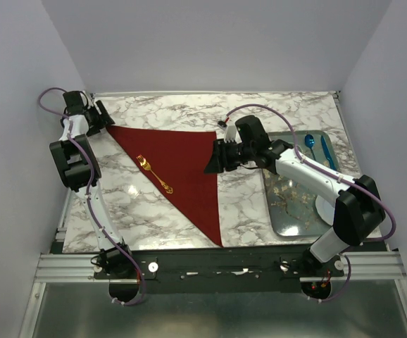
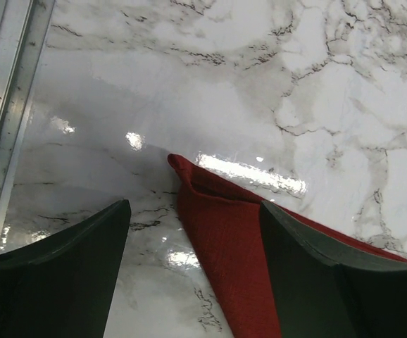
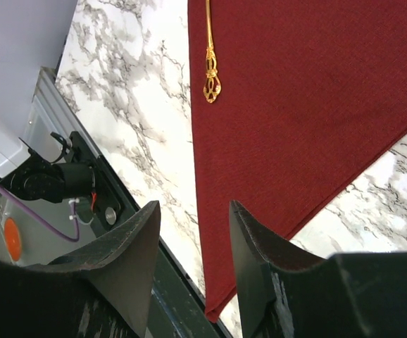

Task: Fold the napkin, place the utensils inside, and roll it up
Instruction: Fold the napkin

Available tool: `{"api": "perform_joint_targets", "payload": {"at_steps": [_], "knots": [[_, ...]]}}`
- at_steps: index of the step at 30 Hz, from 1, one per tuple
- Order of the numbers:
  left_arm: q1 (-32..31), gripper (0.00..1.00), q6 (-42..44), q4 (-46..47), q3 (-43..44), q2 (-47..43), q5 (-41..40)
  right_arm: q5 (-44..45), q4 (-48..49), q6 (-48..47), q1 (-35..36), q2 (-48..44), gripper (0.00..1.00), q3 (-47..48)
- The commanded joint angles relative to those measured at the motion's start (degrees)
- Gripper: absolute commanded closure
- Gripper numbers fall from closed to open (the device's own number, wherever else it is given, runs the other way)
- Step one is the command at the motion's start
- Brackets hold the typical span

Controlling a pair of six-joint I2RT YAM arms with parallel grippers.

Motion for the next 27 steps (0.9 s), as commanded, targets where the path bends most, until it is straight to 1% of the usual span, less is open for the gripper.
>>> {"api": "perform_joint_targets", "payload": {"at_steps": [1,2,3,5,6,7,11,13,16,20,27], "knots": [[0.91,0.21,-2.91,2.2,-1.36,-3.47,3.75,-1.46,1.17,-0.26,-0.14,-0.74,0.48,-0.89],[0.83,0.23,-2.91,2.2,-1.62,-3.56,3.49,-1.37,1.17,-0.17,-0.05,-1.0,0.48,-0.89],[0.83,0.28,-3.0,1.59,-2.15,-3.39,3.14,-1.55,1.26,-0.08,-0.14,-0.91,0.48,-1.07],[0.91,0.34,-2.91,1.06,-2.68,-3.12,2.44,-1.46,1.35,-0.08,-0.05,-1.09,0.48,-1.16],[1.0,0.4,-2.91,0.01,-2.77,-2.86,1.73,-1.55,1.35,0.01,-0.05,-1.35,0.48,-1.25],[0.91,0.42,-2.74,-0.52,-2.68,-2.6,1.47,-1.55,1.43,0.01,-0.05,-1.35,0.48,-1.33],[1.0,0.43,-1.51,-3.42,-0.31,0.03,-0.64,-1.55,1.52,0.18,-0.05,-1.44,0.48,-1.42],[0.91,0.43,-0.8,-3.69,1.27,1.0,0.4,-1.72,1.52,0.09,-0.14,-1.35,0.48,-1.34],[1.09,0.47,-0.54,-5.62,5.04,3.38,1.29,-1.72,1.52,0.18,-0.14,-1.18,0.48,-0.98],[1.0,0.48,-1.06,-7.73,9.44,6.19,2.16,-1.9,1.52,0.36,-0.14,-0.48,0.48,-0.72],[0.83,0.55,-2.03,-7.47,10.15,6.81,3.31,-2.34,1.52,0.53,-0.05,0.14,0.48,-0.02]]}}
